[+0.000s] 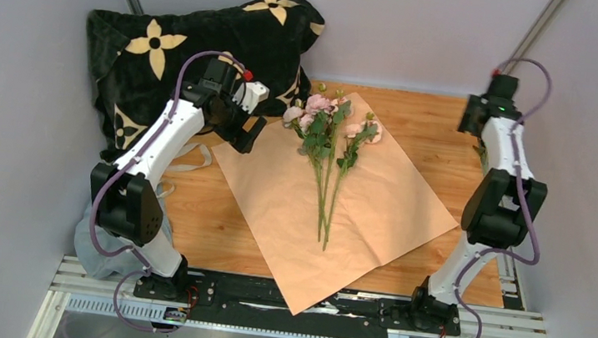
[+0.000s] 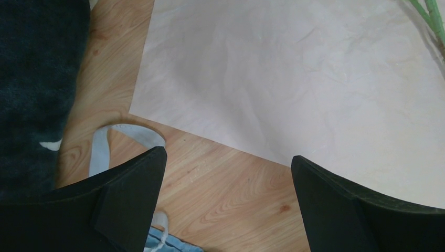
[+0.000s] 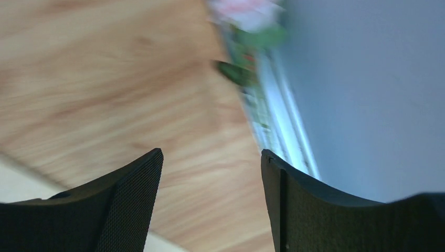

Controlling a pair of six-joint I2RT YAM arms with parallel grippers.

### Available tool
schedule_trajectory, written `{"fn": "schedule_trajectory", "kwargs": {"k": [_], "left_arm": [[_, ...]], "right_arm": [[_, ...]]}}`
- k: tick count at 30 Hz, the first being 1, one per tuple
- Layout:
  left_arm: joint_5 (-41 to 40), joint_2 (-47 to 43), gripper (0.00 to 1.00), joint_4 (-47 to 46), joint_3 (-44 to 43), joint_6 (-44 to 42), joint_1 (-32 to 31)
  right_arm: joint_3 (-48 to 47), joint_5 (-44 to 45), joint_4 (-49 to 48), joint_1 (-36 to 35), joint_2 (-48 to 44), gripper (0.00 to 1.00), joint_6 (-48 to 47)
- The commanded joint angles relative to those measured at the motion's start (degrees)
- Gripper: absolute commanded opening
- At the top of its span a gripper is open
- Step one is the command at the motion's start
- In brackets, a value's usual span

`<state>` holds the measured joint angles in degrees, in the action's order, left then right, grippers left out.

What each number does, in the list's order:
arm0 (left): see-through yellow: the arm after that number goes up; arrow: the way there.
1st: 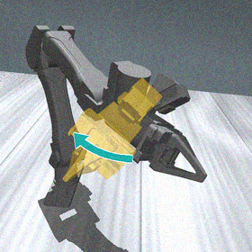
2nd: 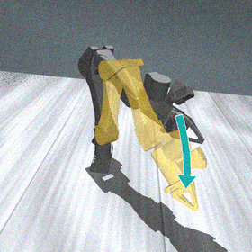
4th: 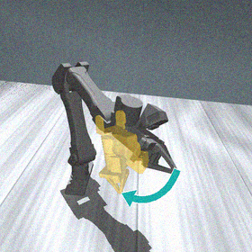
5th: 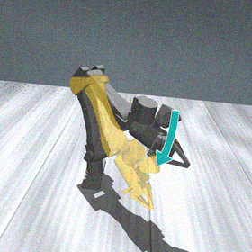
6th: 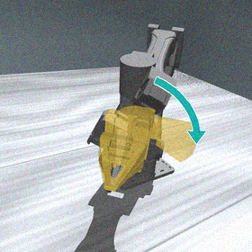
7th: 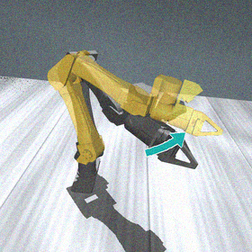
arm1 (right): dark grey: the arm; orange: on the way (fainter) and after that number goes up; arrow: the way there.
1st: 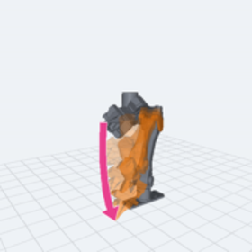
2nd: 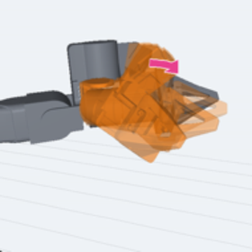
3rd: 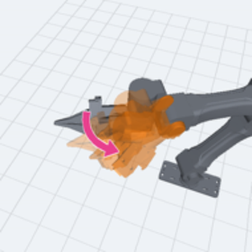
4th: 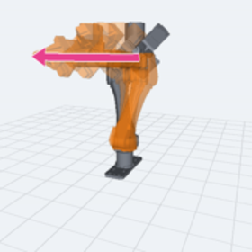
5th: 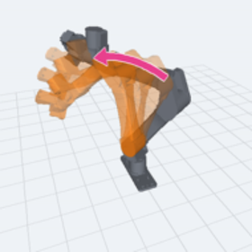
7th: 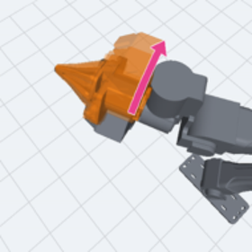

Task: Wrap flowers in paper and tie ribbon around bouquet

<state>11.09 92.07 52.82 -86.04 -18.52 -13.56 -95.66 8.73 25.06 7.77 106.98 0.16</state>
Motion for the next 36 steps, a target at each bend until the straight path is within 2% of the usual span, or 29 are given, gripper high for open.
{"fn": "schedule_trajectory", "kwargs": {"k": [1,5,8,12,17,28,33,36], "left_arm": [[-1.5,-2.07,1.0,0.23,2.01,-0.97,0.47],[-3.01,-2.07,1.0,0.27,1.98,-0.91,0.47],[-4.4,-2.32,1.0,0.22,2.31,-1.22,0.47],[-5.31,-2.38,1.0,-0.08,2.87,-1.6,0.47],[-6.43,-1.56,1.0,-0.33,2.8,-1.84,0.47],[-8.18,1.4,1.0,-0.28,2.36,-1.94,0.38],[-8.23,2.23,1.0,-0.2,2.15,-2.12,0.41],[-9.03,2.74,1.0,-0.19,2.11,-2.21,0.42]], "right_arm": [[2.31,3.96,7.47,10.43,6.13,0.68,-1.75],[-0.26,4.24,7.56,13.61,11.83,0.57,-2.84],[-0.89,5.72,7.27,14.56,14.43,0.56,-3.77],[-1.86,3.24,6.35,15.83,17.63,0.54,-4.22],[-3.86,5.35,6.32,16.18,20.4,0.44,-6.05],[-9.55,8.12,7.91,16.95,25.39,0.45,-9.91],[-11.57,5.92,8.44,17.08,27.36,0.45,-11.02],[-12.85,6.02,8.96,17.12,29.28,0.36,-11.63]]}}
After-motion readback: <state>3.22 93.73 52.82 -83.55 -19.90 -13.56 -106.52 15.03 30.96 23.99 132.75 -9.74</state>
